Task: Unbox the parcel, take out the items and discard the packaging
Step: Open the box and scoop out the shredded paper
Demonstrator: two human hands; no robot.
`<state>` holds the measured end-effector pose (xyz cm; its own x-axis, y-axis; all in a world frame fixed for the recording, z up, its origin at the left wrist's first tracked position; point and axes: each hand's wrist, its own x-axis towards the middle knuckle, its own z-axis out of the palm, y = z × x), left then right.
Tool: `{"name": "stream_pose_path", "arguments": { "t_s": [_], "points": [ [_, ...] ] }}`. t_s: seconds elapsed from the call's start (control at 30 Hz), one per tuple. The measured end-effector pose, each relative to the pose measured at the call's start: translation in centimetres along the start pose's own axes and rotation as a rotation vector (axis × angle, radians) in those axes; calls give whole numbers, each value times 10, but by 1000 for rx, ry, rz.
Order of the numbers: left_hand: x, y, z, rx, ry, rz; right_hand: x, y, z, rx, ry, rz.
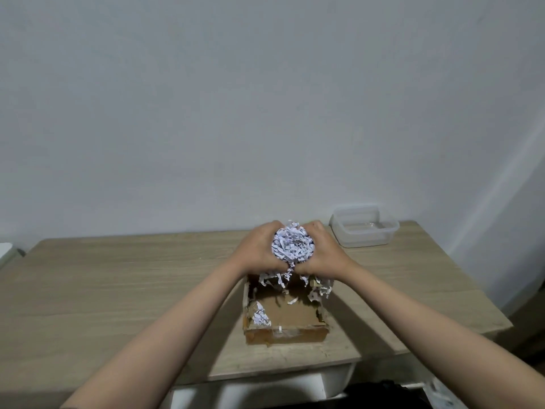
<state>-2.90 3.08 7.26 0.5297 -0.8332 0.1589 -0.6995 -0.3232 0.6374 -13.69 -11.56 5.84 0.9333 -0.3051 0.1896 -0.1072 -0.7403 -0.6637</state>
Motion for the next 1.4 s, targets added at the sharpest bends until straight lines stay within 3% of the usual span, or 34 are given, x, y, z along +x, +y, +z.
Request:
{"name": "stream_pose_path", "arguments": {
  "t_s": [0.33, 0.77, 1.1, 1.4],
  "points": [
    [45, 58, 20, -3, -41, 55, -6, 30, -69, -53, 41, 16],
    [120, 130, 149, -52, -127, 19, -43, 163, -155, -46, -15, 131],
    [134, 120, 231, -74, -175, -104, -58, 248, -142, 33, -169, 176],
    [120, 98, 253, 78, -287, -179, -61, 270, -123, 34, -301, 158]
  ]
}}
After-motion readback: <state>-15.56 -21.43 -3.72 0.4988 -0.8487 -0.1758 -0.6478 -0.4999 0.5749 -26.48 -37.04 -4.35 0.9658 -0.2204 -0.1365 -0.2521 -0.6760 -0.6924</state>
